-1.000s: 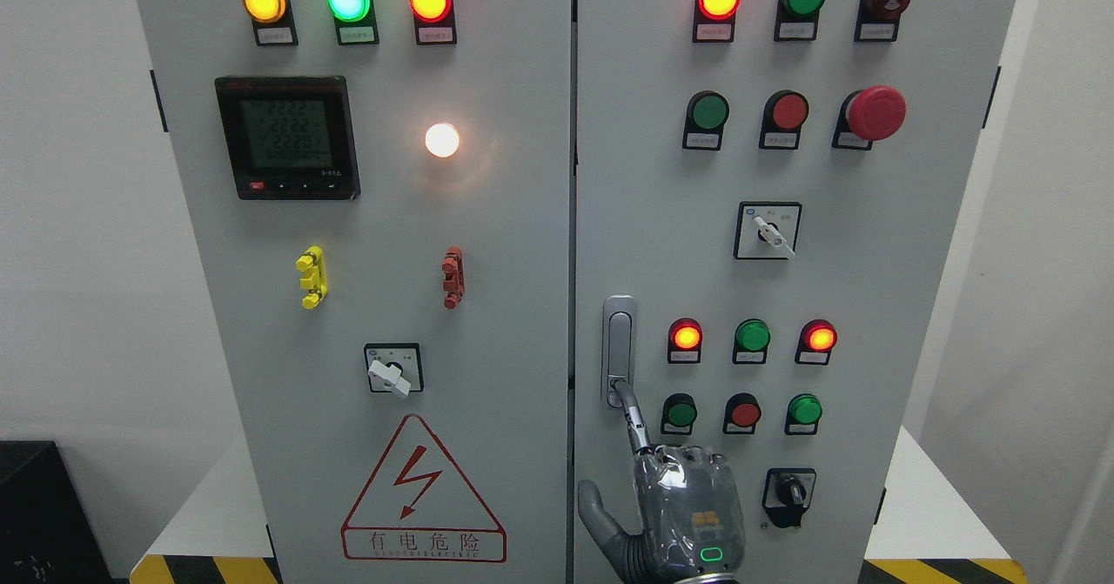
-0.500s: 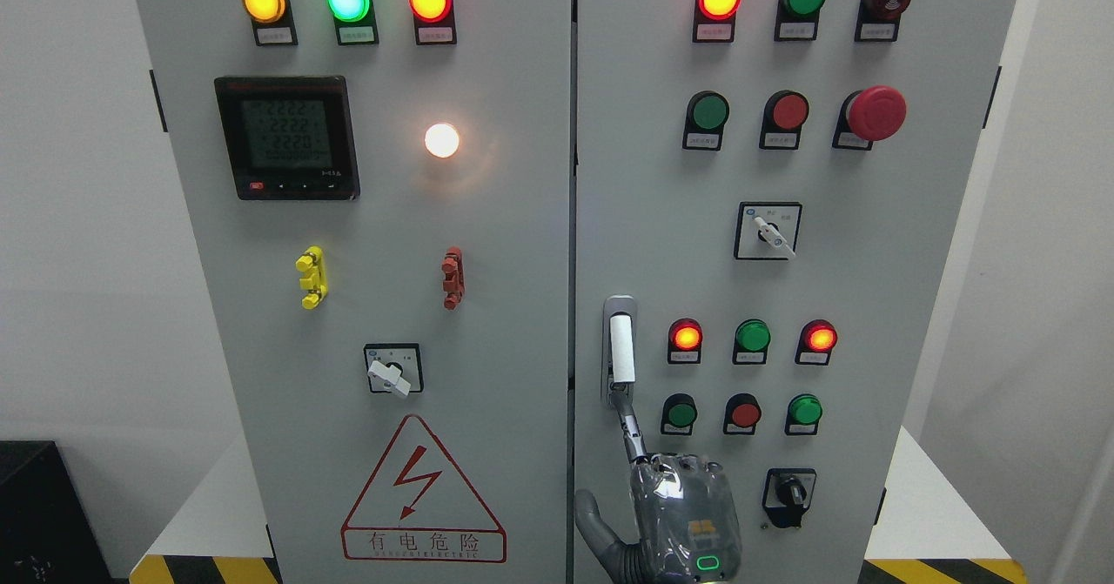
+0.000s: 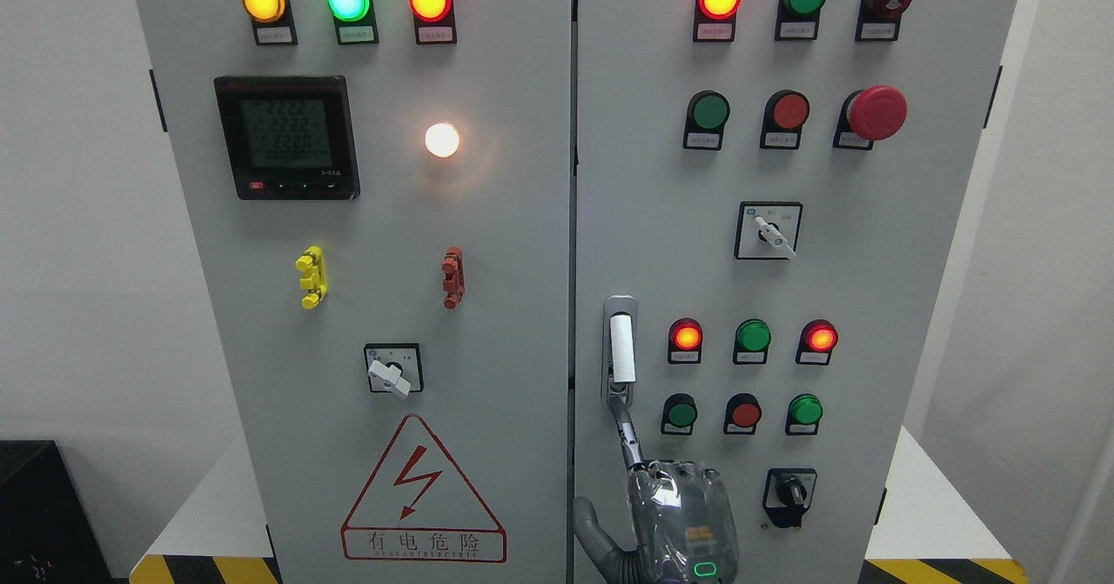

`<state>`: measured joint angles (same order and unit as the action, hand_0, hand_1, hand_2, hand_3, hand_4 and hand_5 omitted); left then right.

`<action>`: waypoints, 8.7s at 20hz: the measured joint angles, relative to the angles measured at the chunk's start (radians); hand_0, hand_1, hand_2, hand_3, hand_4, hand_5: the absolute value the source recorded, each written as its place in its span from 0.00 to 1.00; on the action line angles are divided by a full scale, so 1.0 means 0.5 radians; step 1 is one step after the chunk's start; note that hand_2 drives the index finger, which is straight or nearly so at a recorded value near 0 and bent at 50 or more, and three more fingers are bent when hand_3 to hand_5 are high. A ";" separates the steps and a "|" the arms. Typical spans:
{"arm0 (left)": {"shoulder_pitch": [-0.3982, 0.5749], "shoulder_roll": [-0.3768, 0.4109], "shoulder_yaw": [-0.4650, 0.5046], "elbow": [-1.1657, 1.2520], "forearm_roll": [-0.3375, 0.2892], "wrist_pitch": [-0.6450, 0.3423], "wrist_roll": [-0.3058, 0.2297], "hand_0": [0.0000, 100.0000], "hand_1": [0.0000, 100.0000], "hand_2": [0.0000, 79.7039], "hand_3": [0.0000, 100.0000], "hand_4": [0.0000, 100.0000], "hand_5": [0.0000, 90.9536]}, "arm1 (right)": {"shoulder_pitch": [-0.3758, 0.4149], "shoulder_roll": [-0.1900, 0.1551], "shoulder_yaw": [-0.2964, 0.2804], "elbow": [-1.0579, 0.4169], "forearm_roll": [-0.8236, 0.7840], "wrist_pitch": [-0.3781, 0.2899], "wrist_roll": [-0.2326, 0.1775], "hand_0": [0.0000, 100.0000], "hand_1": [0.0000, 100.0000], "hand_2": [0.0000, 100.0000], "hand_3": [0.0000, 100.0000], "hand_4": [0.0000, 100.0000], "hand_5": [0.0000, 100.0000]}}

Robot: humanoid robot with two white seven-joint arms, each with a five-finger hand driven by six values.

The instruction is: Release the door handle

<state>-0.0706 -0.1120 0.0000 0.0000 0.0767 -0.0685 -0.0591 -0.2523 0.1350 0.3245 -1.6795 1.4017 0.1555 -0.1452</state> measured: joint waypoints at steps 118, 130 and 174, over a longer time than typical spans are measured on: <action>0.000 0.000 0.000 0.000 0.000 -0.004 0.003 0.00 0.00 0.03 0.08 0.01 0.00 | -0.417 0.018 -0.224 -0.148 -0.045 0.075 0.150 0.27 0.42 0.82 1.00 1.00 0.96; 0.000 0.000 0.000 0.000 0.000 -0.010 0.001 0.00 0.00 0.03 0.08 0.01 0.00 | -0.408 0.018 -0.256 -0.169 -0.045 0.072 0.150 0.31 0.41 0.83 1.00 1.00 0.96; 0.000 0.000 0.000 0.000 0.000 0.005 0.000 0.00 0.00 0.03 0.09 0.01 0.00 | -0.450 0.018 -0.346 -0.224 -0.048 0.087 0.148 0.31 0.36 0.83 1.00 1.00 0.96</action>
<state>-0.0705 -0.1120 0.0000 0.0000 0.0767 -0.0659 -0.0590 -0.4770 0.1442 0.1516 -1.7912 1.3775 0.1989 -0.0710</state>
